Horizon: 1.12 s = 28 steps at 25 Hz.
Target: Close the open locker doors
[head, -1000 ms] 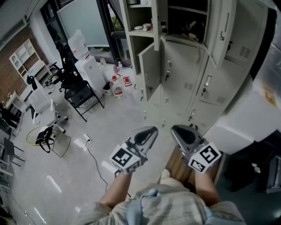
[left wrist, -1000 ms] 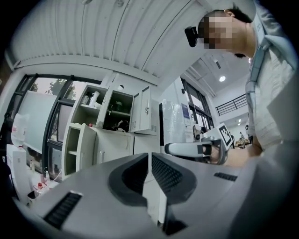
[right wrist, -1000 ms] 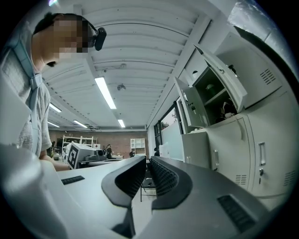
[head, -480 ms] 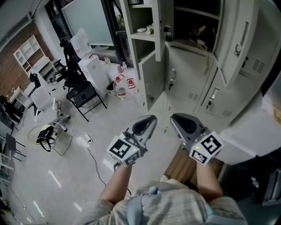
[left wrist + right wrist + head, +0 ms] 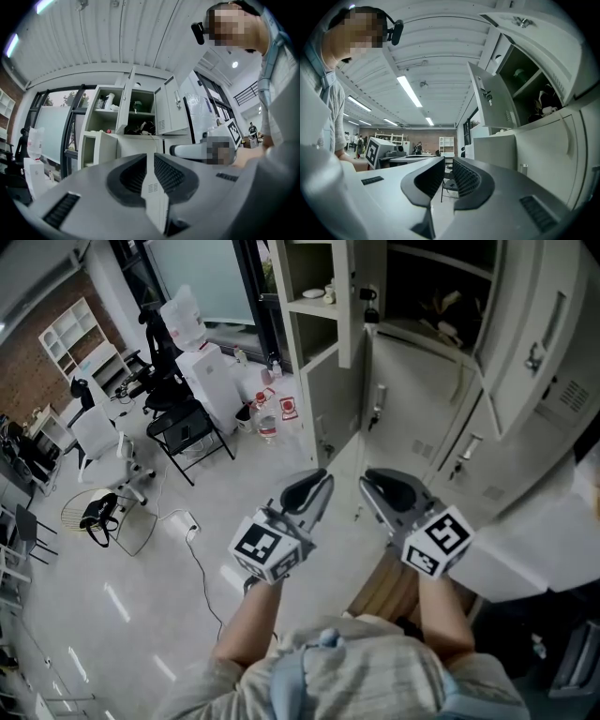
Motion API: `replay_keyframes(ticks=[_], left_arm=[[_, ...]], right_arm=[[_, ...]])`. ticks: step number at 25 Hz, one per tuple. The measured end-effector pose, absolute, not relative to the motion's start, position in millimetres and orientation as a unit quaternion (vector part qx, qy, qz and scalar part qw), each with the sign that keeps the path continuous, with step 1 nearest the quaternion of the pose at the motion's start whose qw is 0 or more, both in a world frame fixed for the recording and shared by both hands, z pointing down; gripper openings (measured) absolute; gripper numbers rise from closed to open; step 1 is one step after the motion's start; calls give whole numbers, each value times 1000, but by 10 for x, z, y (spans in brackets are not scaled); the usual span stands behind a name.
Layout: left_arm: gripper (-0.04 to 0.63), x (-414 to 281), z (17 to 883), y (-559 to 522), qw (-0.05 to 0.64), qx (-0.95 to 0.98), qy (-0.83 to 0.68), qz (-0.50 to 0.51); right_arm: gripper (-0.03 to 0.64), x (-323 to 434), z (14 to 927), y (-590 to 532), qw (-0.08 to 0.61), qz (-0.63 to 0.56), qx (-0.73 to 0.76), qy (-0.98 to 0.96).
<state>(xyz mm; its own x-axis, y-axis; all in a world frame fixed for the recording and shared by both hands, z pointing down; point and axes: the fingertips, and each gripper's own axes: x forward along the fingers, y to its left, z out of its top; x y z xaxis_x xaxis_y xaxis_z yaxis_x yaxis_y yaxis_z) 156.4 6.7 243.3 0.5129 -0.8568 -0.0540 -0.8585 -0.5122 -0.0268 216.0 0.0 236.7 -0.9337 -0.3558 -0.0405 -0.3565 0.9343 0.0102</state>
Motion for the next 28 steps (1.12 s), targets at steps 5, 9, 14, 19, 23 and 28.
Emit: replay_keyframes(ticks=[5, 9, 14, 19, 23, 28], left_arm=[[31, 1481, 2504, -24, 24, -866, 500, 14], [31, 1375, 2566, -101, 28, -864, 503, 15], [31, 1177, 2723, -209, 28, -864, 502, 17], [31, 893, 2928, -435, 35, -871, 489, 21], [31, 631, 3097, -598, 37, -880, 472, 17], [38, 401, 3287, -742, 30, -897, 441, 7]], right_arm=[[26, 2017, 2469, -111, 8, 5, -168, 986], [38, 1867, 2587, -206, 2, 3, -161, 987], [66, 1638, 2812, -353, -10, -4, -158, 987], [81, 1384, 3155, -683, -22, -19, -180, 983], [81, 1147, 3373, -975, -30, -16, -205, 978], [81, 945, 3556, -1256, -42, -11, -249, 968]])
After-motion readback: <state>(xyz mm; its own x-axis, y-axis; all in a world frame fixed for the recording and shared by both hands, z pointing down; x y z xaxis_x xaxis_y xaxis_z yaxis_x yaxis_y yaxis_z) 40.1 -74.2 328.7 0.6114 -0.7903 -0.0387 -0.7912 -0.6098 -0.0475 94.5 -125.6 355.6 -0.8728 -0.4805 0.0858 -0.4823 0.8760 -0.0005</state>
